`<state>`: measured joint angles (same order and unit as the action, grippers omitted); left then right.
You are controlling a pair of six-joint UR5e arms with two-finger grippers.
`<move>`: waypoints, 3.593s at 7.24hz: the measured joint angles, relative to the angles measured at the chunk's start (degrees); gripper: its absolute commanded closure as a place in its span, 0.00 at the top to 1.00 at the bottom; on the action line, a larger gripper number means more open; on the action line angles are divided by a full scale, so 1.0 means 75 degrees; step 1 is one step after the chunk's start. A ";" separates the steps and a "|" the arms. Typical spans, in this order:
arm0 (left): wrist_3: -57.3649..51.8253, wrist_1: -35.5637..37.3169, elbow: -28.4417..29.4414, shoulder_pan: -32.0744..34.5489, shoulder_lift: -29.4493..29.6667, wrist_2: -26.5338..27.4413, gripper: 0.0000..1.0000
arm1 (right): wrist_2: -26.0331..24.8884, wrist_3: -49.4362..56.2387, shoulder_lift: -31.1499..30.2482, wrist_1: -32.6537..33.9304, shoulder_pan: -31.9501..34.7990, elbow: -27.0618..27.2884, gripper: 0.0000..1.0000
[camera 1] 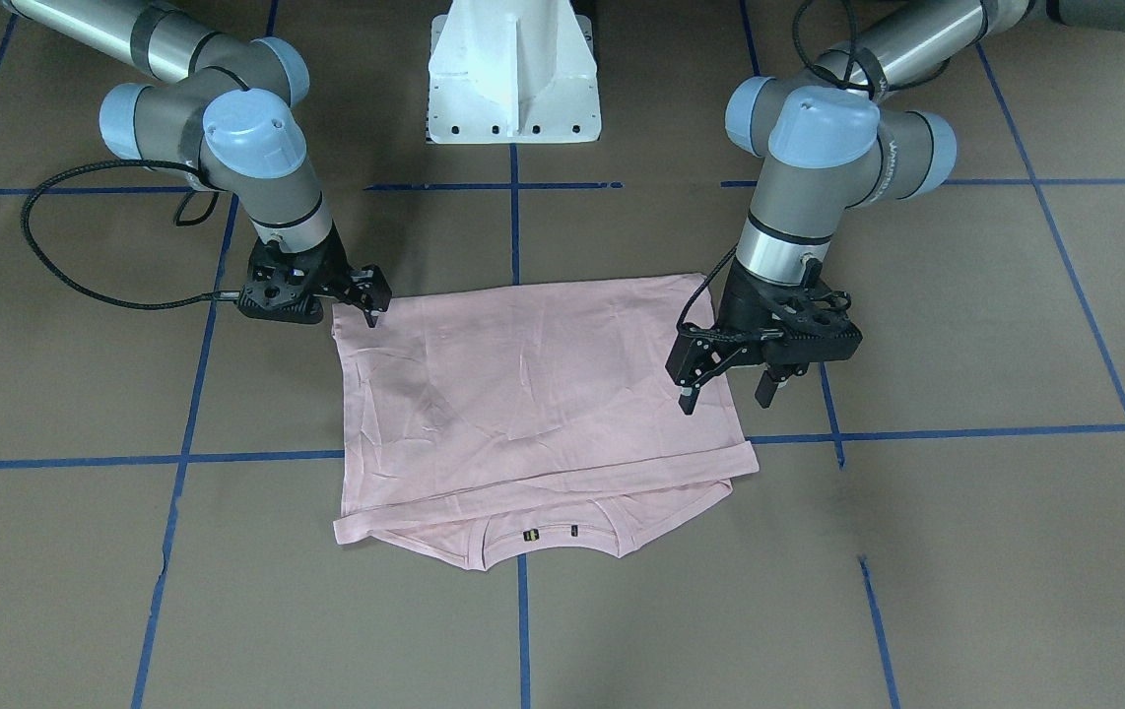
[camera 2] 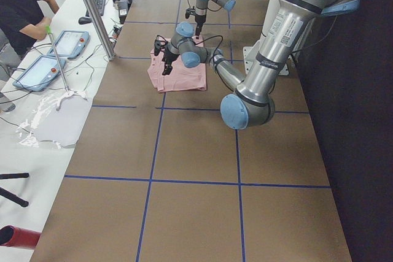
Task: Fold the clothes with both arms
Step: 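Lower the right gripper to the folded shirt's corner nearest it and grasp, then drag the shirt corner toward the robot with the right gripper while the left gripper lowers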
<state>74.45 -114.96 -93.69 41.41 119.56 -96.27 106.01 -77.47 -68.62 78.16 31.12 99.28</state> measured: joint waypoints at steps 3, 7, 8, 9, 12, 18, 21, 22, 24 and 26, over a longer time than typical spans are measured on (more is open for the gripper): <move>0.0022 0.0000 -0.0051 -0.0001 0.0005 0.0012 1.00 | 0.0040 0.0005 0.0013 -0.0017 -0.0044 -0.0020 0.22; 0.0023 0.0000 -0.0063 -0.0010 -0.0003 0.0024 1.00 | 0.0107 0.0019 -0.0024 -0.0014 -0.0113 -0.0018 0.00; 0.0020 0.0000 -0.0060 -0.0017 -0.0003 0.0026 1.00 | 0.0118 0.0024 -0.0025 -0.0005 -0.0125 -0.0011 0.00; 0.0015 0.0000 -0.0060 -0.0021 -0.0002 0.0027 1.00 | 0.0128 0.0027 -0.0031 0.0009 -0.0130 0.0008 0.00; 0.0011 0.0000 -0.0059 -0.0034 0.0019 0.0028 1.00 | 0.0138 0.0021 -0.0227 0.0047 -0.0094 0.0283 0.00; 0.0008 0.0010 -0.0265 -0.0036 0.0017 0.0072 1.00 | 0.0503 -0.1782 -0.3093 0.0191 -0.2071 0.3231 0.00; 0.0007 0.0012 -0.0301 -0.0070 0.0026 0.0066 1.00 | 0.0488 -0.3118 -0.3215 0.0191 -0.3332 0.3690 1.00; 0.0120 0.0066 -0.0323 -0.0220 0.0017 0.0041 1.00 | 0.0488 -0.3377 -0.3177 0.0156 -0.3295 0.3827 1.00; 0.1101 0.0794 -0.0597 -0.0936 0.0009 0.0036 1.00 | 0.0509 -0.3409 -0.2948 0.0082 -0.2526 0.4000 1.00; 0.2749 0.2066 -0.1075 -0.2010 0.0019 0.0134 1.00 | 0.0479 -0.2436 -0.2599 0.0069 -0.1413 0.3991 1.00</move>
<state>95.07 -99.46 -101.75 26.33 119.69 -95.27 109.60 -95.74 -88.11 78.68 20.52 129.21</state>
